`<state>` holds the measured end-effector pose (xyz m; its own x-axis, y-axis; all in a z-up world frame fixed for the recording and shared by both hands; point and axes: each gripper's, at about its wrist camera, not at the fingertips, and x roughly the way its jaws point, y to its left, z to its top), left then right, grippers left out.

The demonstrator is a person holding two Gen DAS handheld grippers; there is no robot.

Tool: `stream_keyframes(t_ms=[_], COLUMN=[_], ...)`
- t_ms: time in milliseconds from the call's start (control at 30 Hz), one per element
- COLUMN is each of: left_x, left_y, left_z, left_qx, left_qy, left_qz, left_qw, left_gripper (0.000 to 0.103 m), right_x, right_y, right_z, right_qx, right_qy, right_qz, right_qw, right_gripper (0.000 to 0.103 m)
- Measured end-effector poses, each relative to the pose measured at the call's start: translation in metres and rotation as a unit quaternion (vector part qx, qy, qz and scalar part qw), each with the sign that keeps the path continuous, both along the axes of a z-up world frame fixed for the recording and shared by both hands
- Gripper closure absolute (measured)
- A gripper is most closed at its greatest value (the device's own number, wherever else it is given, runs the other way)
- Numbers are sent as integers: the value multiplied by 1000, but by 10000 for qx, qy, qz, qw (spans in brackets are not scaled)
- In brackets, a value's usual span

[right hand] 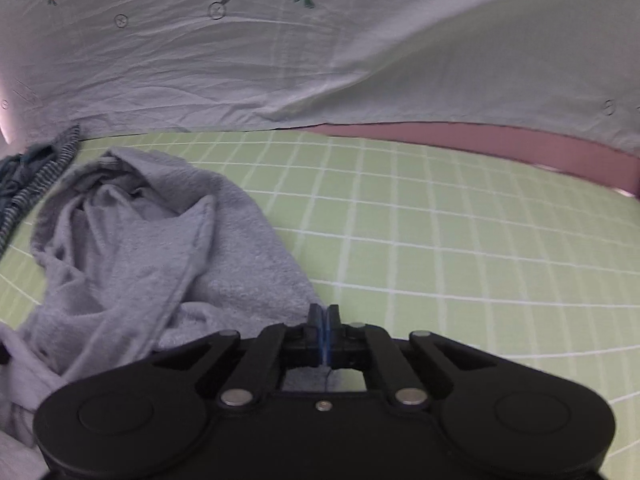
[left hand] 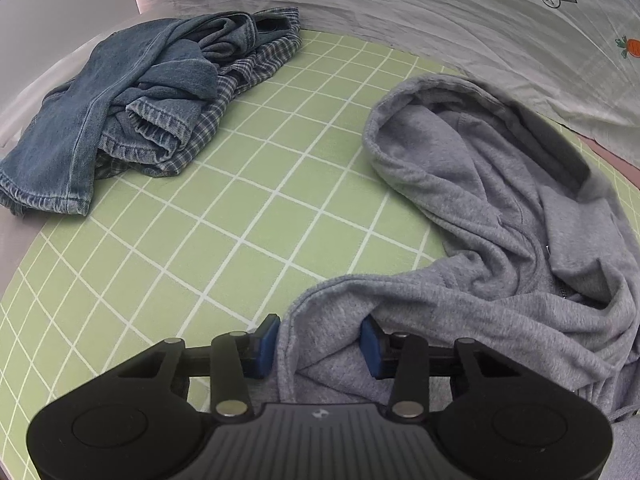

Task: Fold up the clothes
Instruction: 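Open both grippers and lay the grey hoodie on the mat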

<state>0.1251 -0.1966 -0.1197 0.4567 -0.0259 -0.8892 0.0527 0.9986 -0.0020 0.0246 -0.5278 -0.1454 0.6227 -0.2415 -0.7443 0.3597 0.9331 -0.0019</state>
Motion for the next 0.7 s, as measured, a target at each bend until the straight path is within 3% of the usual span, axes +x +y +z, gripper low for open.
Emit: stream_keyframes(t_ms=[200,367,467,533,600,667,700], left_x=[-2,-6,-9,-11,-13,-14,-14], left_y=[5,9,6,1,-4,-7,-8], left_z=[2,2,4,8,16,23,27], left_qx=[-16,23,84,145,151,88,54], left_qy=[-45,-33,-57,-134,-252,-353,-408], left_qz=[49,70,-21,-172,-343,-445,-460], left_qw=[10000,10000,9999,9997,9990,9983,9981], left_gripper=[60,60,58,59,58,49,42], right_x=[-43,-94,-116,-117,-117,-109,-104], right_y=[-49,-83,-92,-89,-86,-90,-94], right_z=[2,-11,-13,-8,-2,0,0], right_qx=[-466,-900,-597,-735,-865,-803,-600], right_qy=[311,908,1070,898,727,589,468], right_qz=[-878,-1675,-2026,-2014,-2004,-2063,-2033], right_qw=[9946,9775,9716,9726,9732,9734,9762], right_gripper=[102,102,97,77,29,5,0])
